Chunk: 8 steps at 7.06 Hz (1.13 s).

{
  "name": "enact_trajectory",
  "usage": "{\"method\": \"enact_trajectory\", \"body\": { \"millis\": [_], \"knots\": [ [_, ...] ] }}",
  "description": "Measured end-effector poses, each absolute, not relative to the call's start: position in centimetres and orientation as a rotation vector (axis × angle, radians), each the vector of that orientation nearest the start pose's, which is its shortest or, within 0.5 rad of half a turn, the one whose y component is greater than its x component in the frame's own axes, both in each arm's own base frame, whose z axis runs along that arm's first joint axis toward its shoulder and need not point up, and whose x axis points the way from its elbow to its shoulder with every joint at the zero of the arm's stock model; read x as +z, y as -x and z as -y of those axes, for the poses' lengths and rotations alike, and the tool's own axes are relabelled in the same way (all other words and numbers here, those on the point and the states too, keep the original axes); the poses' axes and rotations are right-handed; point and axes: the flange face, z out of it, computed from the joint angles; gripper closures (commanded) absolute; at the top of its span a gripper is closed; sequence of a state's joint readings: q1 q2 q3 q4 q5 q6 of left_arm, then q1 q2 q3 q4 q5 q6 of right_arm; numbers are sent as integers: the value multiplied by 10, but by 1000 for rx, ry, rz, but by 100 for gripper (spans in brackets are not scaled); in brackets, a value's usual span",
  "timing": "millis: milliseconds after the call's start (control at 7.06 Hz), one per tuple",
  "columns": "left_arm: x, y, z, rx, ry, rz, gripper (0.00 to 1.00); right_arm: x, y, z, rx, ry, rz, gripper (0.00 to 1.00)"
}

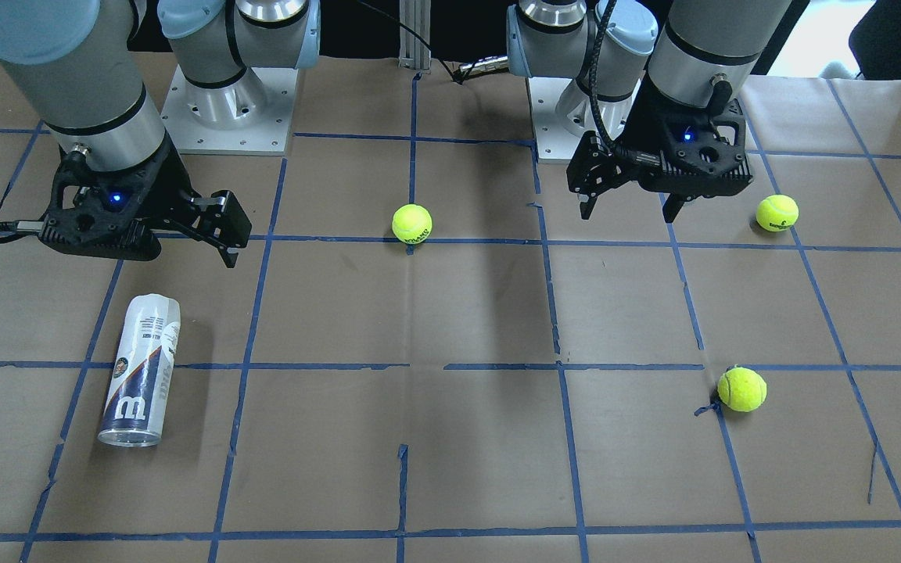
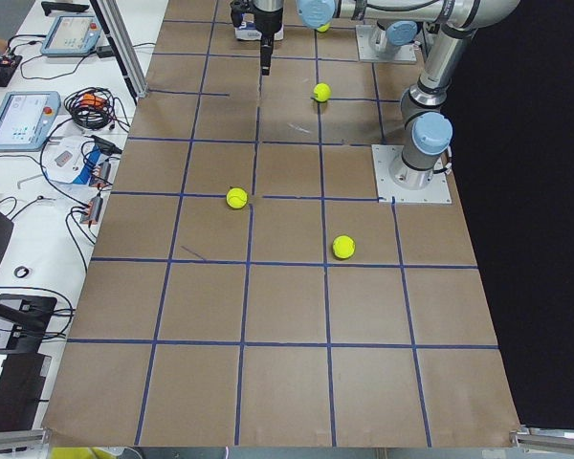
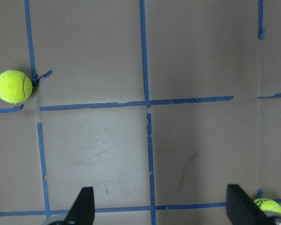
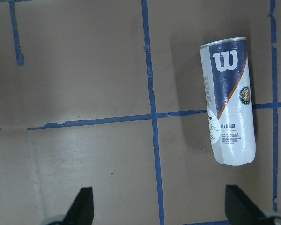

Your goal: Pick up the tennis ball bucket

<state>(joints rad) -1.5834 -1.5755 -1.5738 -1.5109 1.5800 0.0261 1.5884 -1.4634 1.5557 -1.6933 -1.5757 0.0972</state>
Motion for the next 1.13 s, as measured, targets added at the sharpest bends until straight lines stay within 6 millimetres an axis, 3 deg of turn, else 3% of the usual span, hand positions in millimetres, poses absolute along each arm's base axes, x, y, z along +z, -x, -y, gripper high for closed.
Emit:
{"method": "enact_trajectory", "body": {
  "millis": [850,1134],
  "knots": [
    [486,137,499,-68,-57,-3131,0,453,-143,536,-50,-130,-3140,0],
    [485,138,499,-66,-58,-3131,0,448,-134,540,-37,-91,-3144,0]
  ]
}}
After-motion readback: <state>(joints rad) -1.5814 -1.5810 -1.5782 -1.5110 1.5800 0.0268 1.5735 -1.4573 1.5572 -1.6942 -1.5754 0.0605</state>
